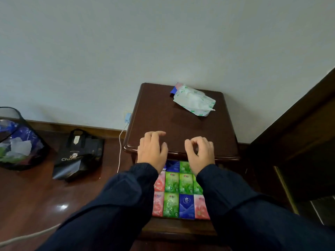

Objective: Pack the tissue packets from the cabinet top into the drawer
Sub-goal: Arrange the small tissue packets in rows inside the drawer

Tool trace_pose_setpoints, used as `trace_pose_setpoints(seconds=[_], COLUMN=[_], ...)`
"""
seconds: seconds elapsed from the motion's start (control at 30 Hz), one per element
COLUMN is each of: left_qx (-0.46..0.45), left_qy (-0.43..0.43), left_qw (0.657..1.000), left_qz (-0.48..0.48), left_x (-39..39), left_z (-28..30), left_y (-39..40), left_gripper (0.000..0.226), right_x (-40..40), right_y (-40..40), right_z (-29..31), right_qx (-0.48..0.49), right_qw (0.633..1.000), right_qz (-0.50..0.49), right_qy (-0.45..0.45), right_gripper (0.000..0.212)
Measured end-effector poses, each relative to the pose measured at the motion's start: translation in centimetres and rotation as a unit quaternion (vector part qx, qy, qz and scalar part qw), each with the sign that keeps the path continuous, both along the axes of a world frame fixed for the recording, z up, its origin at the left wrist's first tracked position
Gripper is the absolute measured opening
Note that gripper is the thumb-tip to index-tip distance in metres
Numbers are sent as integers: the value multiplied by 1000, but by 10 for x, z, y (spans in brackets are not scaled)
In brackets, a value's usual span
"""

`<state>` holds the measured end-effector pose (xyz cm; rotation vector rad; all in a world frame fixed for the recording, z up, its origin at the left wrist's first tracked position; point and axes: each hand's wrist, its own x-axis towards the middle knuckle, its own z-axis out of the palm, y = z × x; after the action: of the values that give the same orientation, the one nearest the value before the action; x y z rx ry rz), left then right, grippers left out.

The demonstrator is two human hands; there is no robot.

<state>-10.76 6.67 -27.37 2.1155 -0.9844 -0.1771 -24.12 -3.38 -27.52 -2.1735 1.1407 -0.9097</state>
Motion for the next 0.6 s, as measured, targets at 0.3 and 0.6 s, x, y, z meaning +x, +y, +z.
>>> trace_pose_setpoints(seconds=[0.3,0.6], left_qx=[276,266], left_qy=[-33,-61], left_qw=[960,962], left_qz=[-45,-21], left_x=[10,7], left_z=[-31,-37], left_y=[-60,-59], left_gripper=[76,76], right_x=[22,72], right_y=[-124,-191], right_z=[17,14], right_qx=[44,110], right_qw=[995,949], right_qz=[-82,-13], right_qy=[26,296], right_gripper=[91,82])
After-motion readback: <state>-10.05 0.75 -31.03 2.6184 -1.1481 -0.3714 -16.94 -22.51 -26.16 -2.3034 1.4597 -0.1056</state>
